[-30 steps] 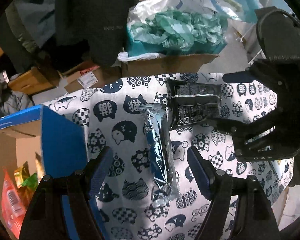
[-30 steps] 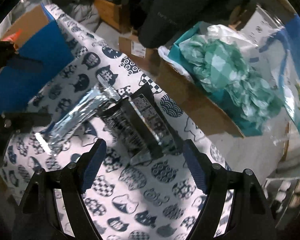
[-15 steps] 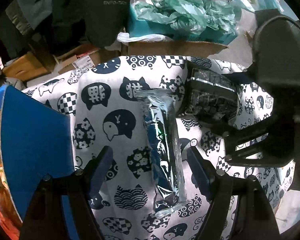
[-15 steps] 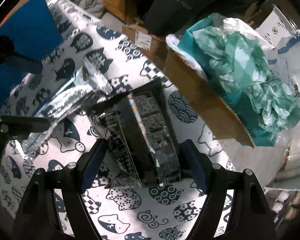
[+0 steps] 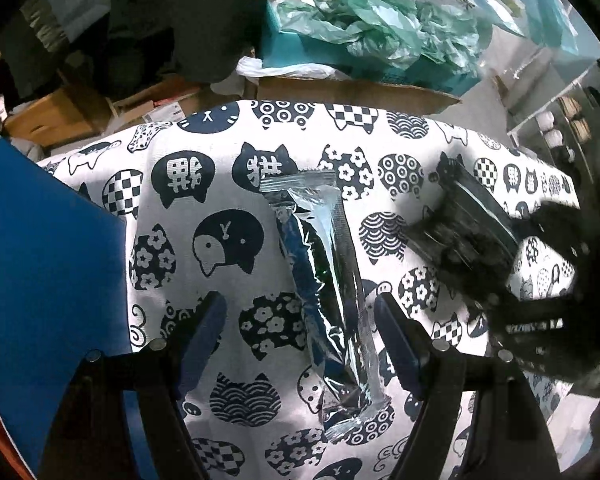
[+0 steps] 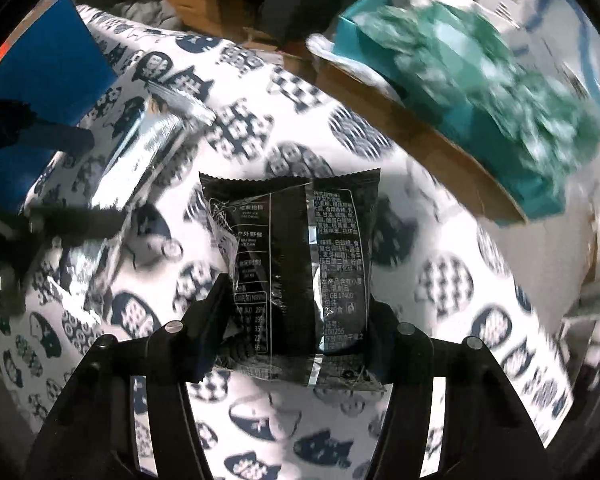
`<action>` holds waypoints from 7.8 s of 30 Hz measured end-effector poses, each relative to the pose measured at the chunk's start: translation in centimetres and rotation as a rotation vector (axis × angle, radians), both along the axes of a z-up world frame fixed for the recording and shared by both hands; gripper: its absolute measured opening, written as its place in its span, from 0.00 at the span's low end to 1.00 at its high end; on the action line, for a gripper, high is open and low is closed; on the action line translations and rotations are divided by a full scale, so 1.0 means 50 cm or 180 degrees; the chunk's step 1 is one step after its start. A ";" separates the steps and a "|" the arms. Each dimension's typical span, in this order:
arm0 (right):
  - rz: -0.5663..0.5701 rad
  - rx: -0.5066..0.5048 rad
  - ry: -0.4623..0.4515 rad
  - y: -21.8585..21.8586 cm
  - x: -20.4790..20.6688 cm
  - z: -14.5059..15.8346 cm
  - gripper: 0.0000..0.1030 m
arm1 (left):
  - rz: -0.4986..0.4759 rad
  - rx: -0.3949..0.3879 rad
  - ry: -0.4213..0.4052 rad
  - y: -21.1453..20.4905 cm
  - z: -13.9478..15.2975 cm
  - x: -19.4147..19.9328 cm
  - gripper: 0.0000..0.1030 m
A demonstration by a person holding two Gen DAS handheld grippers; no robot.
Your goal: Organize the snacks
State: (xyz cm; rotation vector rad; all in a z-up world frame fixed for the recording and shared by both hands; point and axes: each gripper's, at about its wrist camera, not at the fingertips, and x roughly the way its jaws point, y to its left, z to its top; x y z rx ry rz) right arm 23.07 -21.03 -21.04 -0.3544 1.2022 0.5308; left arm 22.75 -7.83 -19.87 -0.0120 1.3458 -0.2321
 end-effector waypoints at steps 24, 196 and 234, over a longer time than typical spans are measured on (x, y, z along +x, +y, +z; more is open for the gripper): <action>-0.0795 0.0449 -0.0059 -0.119 -0.163 0.110 0.56 | -0.0185 0.0658 -0.0547 -0.019 0.035 -0.070 0.28; -0.0699 0.0940 -0.1220 0.175 -0.427 0.422 0.75 | 0.0602 0.0487 -0.1823 0.333 0.434 -0.447 0.98; -0.0652 0.0961 -0.1151 0.184 -0.421 0.422 0.75 | 0.0750 0.0731 -0.1781 0.337 0.425 -0.439 0.98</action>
